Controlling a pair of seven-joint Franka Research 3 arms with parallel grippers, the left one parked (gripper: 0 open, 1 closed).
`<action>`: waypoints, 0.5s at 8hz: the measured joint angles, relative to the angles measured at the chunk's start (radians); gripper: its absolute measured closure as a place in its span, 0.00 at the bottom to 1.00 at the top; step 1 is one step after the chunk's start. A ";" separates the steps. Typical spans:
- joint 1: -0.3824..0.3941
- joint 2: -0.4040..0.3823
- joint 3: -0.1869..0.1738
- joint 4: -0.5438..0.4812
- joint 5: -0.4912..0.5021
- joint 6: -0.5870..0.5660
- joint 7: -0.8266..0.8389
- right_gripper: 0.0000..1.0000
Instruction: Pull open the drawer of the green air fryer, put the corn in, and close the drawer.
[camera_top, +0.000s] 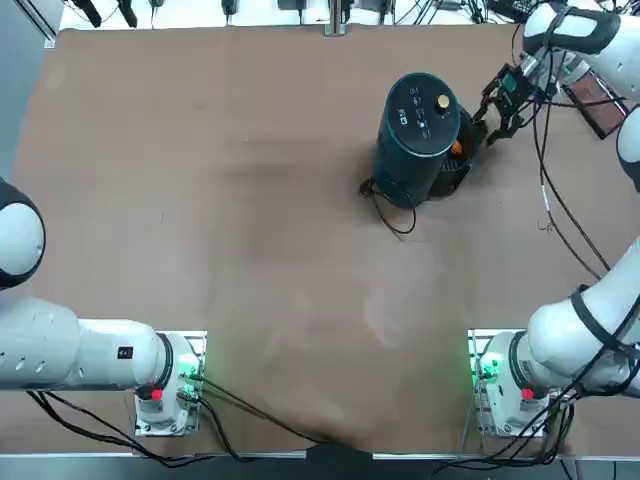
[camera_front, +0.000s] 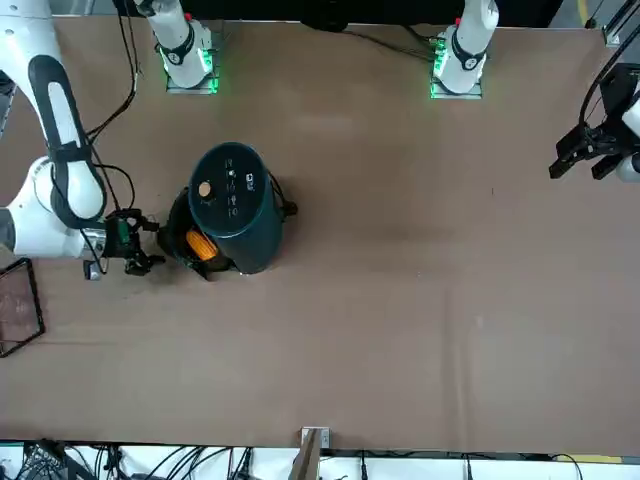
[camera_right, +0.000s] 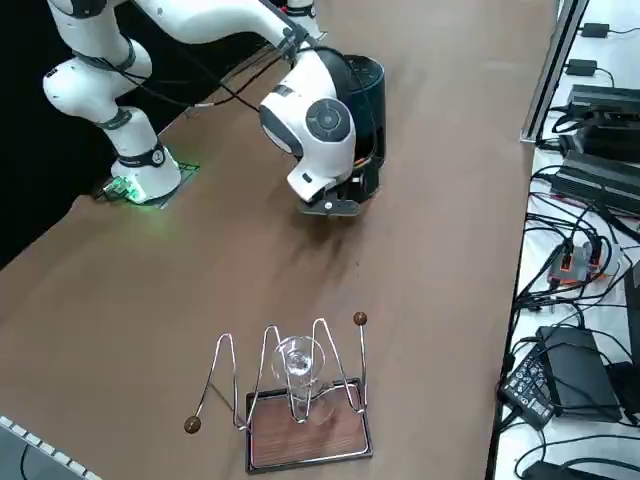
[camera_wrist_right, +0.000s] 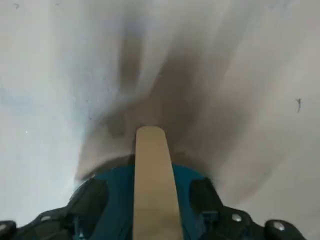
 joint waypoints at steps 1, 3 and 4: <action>0.000 0.000 0.000 -0.008 0.005 0.013 0.000 0.03; 0.000 0.000 0.000 -0.028 0.012 0.037 0.002 0.08; 0.000 0.000 0.000 -0.032 0.025 0.041 0.003 0.15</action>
